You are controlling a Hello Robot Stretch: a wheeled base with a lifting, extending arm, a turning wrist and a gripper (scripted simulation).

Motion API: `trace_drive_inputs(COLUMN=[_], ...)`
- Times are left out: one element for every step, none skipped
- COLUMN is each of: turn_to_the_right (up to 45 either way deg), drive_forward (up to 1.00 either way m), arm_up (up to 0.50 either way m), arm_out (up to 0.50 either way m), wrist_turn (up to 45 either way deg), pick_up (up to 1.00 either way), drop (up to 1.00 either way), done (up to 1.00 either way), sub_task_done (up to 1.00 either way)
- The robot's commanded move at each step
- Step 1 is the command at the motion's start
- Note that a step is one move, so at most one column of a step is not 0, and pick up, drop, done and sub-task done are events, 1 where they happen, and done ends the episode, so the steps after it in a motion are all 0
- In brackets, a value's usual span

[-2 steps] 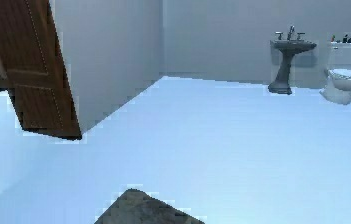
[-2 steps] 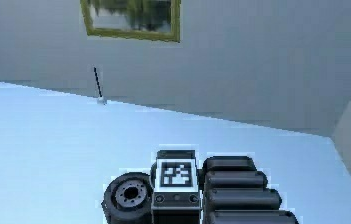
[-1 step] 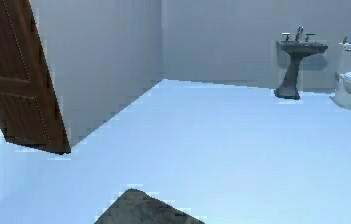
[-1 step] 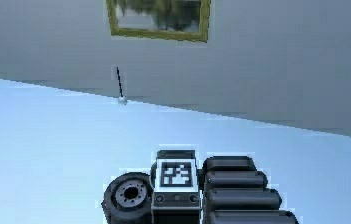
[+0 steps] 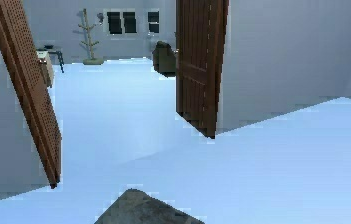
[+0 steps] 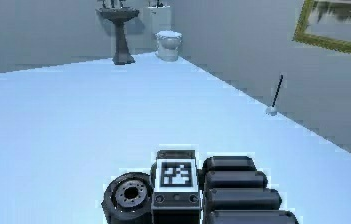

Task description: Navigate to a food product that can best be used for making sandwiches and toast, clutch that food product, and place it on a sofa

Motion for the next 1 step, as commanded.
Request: trace_drive_inputs(turn_to_the_right=[-12.0], drive_forward=[0.00], arm_up=[0.00], arm_out=[0.00], wrist_turn=[0.0], pick_up=[0.00], drop=[0.00], done=[0.00], sub_task_done=[0.00])
